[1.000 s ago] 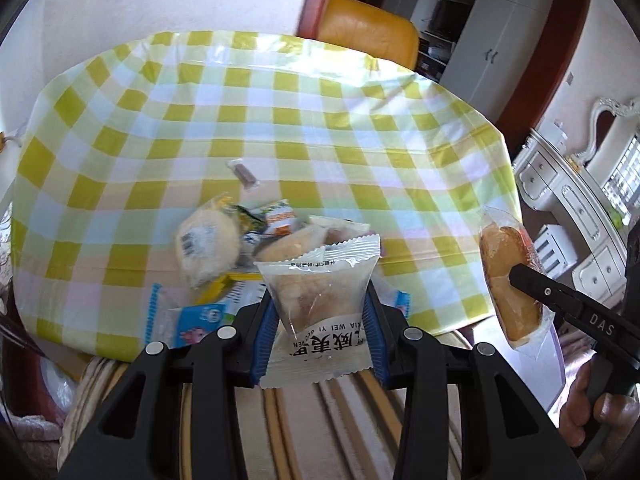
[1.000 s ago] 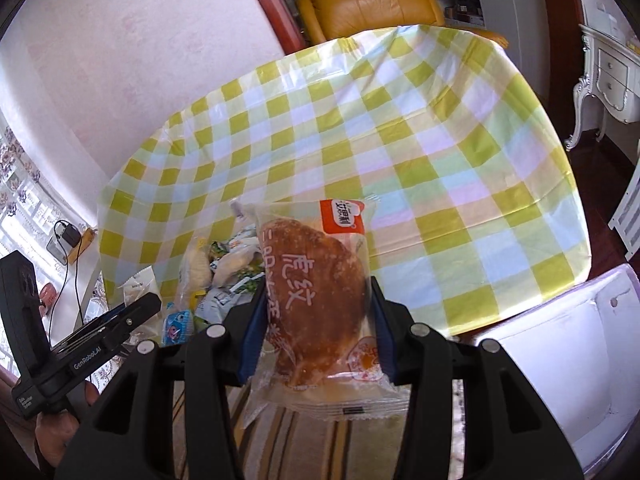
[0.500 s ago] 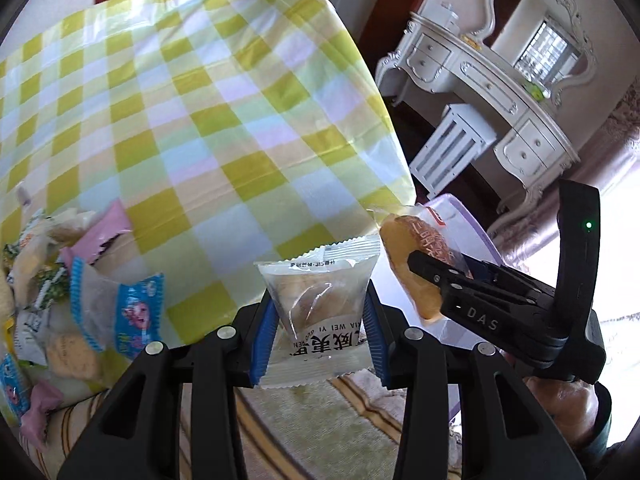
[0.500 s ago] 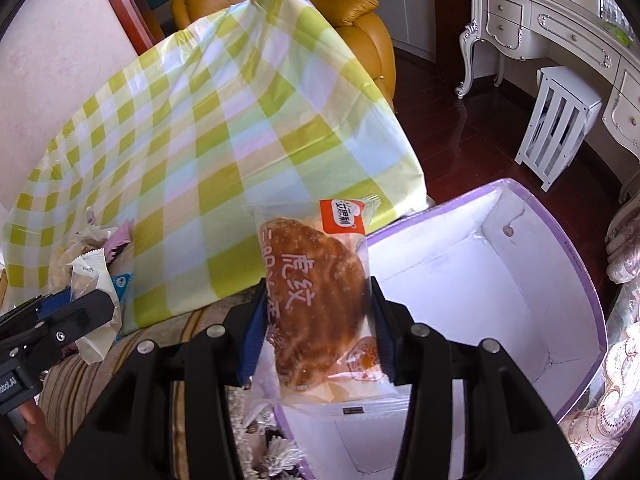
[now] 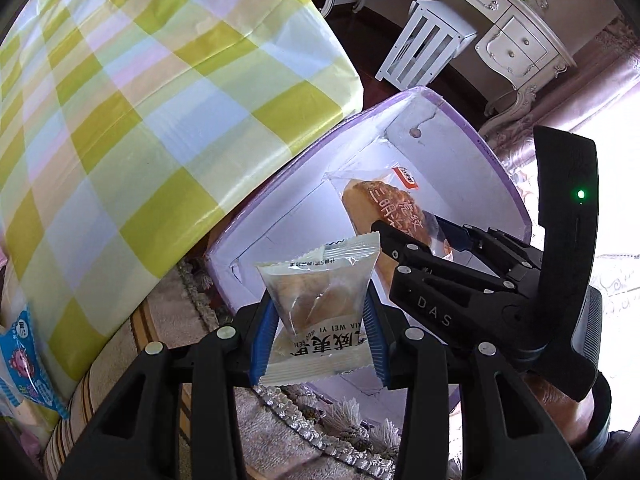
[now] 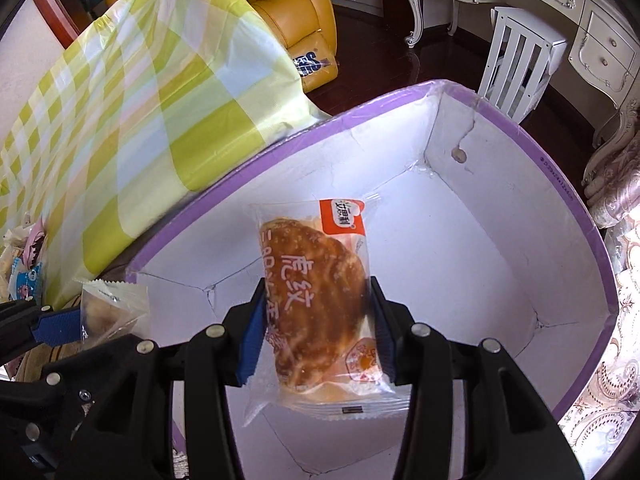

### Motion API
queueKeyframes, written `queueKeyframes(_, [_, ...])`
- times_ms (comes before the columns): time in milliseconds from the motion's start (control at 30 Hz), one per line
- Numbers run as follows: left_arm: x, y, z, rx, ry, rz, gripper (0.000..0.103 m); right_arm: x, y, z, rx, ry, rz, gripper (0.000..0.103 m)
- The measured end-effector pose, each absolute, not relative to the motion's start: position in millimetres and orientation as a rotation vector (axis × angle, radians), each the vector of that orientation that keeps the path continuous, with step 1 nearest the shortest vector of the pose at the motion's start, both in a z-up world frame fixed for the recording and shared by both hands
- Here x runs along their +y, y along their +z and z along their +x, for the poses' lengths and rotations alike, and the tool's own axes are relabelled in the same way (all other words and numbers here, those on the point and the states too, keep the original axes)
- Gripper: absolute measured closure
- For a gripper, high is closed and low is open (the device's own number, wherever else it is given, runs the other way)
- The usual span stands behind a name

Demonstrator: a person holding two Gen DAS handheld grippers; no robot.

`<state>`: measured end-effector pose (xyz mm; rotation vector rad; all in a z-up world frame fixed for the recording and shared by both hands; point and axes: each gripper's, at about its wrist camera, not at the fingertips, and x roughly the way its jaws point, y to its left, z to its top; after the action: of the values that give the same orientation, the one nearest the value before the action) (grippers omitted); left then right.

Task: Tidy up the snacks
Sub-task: 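Carry both snacks into the white box and open both grippers, then move both tools back over the snack pile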

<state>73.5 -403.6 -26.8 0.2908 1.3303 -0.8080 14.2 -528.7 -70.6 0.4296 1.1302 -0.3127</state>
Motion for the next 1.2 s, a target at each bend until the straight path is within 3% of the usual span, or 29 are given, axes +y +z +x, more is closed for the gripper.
queueKeyframes(200, [-413, -42, 78, 1.367, -0.804, 0.300, 0.063, -532, -79, 15, 1.137, -0.315, 0.441, 0.055])
queueKeyframes(300, [-410, -41, 80, 1.369, -0.796, 0.285, 0.055, -534, -79, 15, 1.135, -0.317, 0.453, 0.054])
queueKeyframes(400, [-407, -39, 83, 1.362, -0.785, 0.257, 0.044, -537, -76, 15, 1.131, -0.338, 0.452, 0.043])
queueKeyframes(533, [-399, -31, 86, 1.332, -0.774, 0.213, 0.033, -537, -63, 15, 1.110, -0.357, 0.440, 0.040])
queueKeyframes(800, [-367, 6, 86, 1.177, -0.705, 0.159, 0.022, -519, -32, 22, 1.063, -0.347, 0.420, 0.026])
queueKeyframes(1200, [-261, 52, 86, 0.989, -0.513, 0.067, 0.018, -441, 17, 53, 1.007, -0.160, 0.359, 0.026])
